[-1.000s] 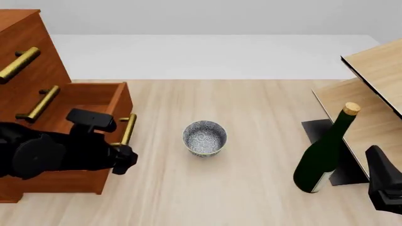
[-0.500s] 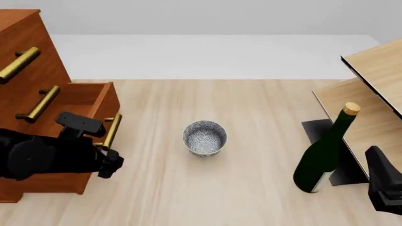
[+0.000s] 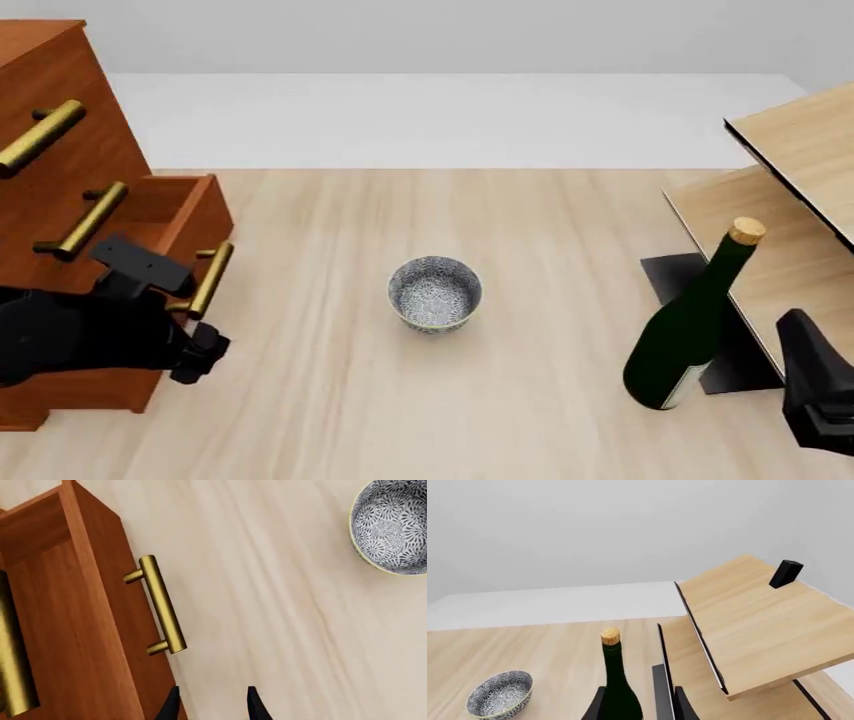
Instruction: Close the bottom drawer of the cabinet and open the top drawer.
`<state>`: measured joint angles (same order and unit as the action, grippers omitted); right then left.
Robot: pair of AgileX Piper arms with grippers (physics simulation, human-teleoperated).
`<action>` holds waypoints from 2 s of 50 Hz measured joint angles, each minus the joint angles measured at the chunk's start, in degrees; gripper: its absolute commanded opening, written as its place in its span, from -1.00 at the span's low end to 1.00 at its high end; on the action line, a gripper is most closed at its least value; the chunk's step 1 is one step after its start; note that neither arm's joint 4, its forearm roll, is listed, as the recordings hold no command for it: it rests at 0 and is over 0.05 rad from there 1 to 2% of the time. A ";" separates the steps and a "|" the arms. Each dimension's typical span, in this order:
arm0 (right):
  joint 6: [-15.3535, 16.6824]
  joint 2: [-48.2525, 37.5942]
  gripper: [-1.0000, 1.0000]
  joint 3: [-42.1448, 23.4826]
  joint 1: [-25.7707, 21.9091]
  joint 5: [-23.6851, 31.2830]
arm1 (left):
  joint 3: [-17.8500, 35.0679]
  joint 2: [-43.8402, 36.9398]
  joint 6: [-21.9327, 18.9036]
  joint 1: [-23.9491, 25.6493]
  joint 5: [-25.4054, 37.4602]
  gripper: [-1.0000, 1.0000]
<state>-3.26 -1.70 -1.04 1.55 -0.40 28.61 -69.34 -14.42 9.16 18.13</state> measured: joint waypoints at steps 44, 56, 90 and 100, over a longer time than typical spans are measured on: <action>-0.83 0.71 1.00 -0.60 0.22 0.77 | -7.90 7.61 -21.79 -16.39 -4.32 1.00; -0.87 0.57 1.00 -0.59 0.22 0.66 | -10.12 10.75 -26.77 -21.04 -5.98 1.00; -0.91 0.18 1.00 -0.58 0.16 0.27 | -13.85 14.57 -34.79 -29.33 -9.70 1.00; -0.92 0.23 1.00 -0.62 0.13 0.34 | -14.60 15.32 -36.75 -30.16 -9.81 1.00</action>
<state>-4.18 -1.47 -1.67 1.68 -0.06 14.01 -54.02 -51.17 -21.00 8.33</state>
